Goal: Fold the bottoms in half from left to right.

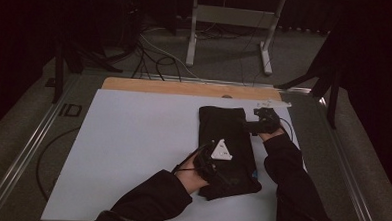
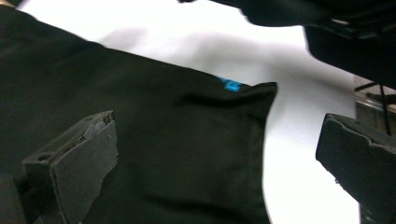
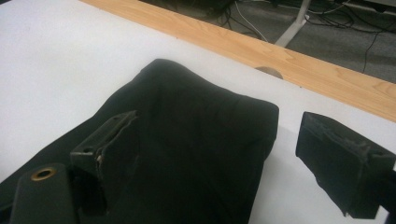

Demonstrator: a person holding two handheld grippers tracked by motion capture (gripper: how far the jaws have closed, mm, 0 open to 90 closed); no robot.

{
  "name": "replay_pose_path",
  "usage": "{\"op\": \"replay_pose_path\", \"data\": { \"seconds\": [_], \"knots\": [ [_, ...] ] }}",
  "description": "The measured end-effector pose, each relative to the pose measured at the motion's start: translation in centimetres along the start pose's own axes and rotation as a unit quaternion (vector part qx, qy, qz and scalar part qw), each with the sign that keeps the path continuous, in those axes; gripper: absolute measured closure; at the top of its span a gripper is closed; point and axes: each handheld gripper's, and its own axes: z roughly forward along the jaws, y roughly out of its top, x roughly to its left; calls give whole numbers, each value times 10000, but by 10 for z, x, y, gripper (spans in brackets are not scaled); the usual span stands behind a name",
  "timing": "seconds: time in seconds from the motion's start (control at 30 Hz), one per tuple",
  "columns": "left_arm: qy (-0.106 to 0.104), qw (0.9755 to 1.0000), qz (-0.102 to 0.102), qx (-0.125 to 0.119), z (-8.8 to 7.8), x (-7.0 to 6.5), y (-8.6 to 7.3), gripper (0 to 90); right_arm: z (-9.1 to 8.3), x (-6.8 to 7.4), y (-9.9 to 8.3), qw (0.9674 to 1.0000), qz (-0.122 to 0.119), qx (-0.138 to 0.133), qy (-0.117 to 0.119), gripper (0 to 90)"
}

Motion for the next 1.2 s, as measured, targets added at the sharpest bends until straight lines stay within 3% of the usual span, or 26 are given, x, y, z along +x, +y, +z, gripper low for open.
{"op": "replay_pose_path", "data": {
  "seconds": [0.17, 0.47, 0.8, 1.2],
  "knots": [
    [164, 9998, -132, -19, -10, 15, -7, 4, -10, 1, -7, 9998, 84, -152, 32, 136],
    [464, 9984, -312, -37, -22, 37, -15, 4, -16, 4, -22, 9998, 91, -150, 29, 136],
    [836, 9944, -639, -25, -27, 72, -18, 4, -20, 3, -29, 9998, 98, -179, -25, 137],
    [991, 9904, -966, -36, -24, 94, -23, 4, -14, 1, -33, 9999, 57, -105, -63, 137]
  ]
}}
